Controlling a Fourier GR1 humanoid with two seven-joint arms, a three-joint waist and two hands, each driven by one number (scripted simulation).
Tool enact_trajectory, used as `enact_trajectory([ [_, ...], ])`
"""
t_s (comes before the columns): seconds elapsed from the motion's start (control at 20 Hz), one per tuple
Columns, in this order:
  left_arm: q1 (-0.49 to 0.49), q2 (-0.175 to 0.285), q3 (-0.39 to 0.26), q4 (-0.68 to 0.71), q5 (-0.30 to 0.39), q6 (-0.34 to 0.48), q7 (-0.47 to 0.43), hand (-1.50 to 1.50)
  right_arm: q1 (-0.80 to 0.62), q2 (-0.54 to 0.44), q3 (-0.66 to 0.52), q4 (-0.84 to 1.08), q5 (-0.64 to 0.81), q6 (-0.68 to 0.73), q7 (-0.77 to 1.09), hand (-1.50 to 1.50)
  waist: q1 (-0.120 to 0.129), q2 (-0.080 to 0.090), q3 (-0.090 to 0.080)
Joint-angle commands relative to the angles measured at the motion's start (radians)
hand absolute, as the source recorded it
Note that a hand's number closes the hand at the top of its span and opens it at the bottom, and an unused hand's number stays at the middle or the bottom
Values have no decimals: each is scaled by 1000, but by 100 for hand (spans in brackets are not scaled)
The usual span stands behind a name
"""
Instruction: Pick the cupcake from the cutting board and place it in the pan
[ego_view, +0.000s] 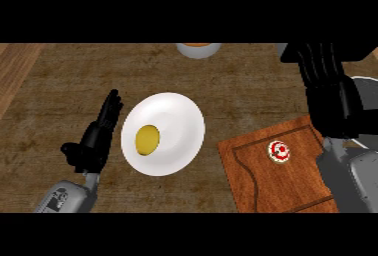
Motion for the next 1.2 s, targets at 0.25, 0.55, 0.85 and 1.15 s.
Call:
enact_trajectory([
  [0.25, -74, 153, -40, -46, -68, -94, 126, 0, -14, -241, 119, 333, 52, 278, 258, -150, 52, -1, -51],
  [0.55, -41, 165, -52, -88, -34, -140, 220, 0, 63, -282, 186, 543, 421, 114, -78, -150, 18, -13, -50],
  [0.85, 20, 172, -19, -137, -52, -154, 250, 0, 15, -334, 266, 470, 474, 308, 73, -150, -6, -24, -55],
  [1.15, -48, 182, 33, -144, -15, -181, 316, 0, -136, -420, 357, 416, 600, 446, 293, -150, -9, -24, -56],
])
